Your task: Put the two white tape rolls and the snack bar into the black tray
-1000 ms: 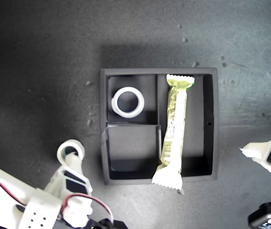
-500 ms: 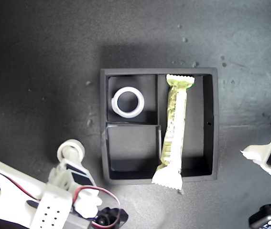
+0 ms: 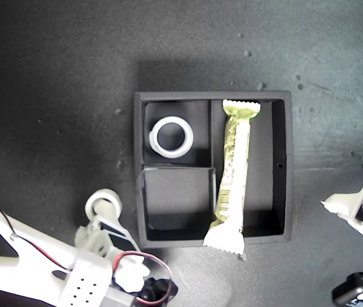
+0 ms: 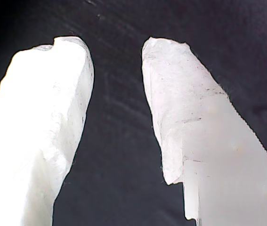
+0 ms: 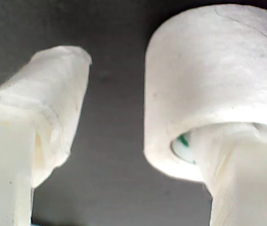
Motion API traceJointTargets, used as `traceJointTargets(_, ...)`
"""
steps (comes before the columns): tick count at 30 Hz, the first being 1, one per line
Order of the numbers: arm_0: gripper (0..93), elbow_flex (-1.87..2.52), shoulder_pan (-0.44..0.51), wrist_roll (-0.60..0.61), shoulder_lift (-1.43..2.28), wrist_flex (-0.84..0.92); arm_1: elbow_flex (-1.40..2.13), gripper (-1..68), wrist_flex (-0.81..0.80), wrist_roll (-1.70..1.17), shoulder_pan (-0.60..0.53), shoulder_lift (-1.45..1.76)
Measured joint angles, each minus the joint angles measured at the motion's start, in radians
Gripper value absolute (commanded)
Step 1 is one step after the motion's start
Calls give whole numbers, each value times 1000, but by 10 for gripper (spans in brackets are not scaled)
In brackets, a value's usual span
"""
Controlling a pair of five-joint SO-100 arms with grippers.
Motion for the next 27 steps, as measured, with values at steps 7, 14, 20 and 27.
traceJointTargets(7,0,21,-35,-9,-11,0,3,70,-9,0,-11,0)
traceJointTargets(14,0,109,-41,-6,89,5,17,69,-23,0,-28,0)
traceJointTargets(20,0,253,-57,57,460,8,21,69,-40,0,-23,0)
traceJointTargets(27,0,5,-149,285,528,8,46,68,-97,0,-31,0)
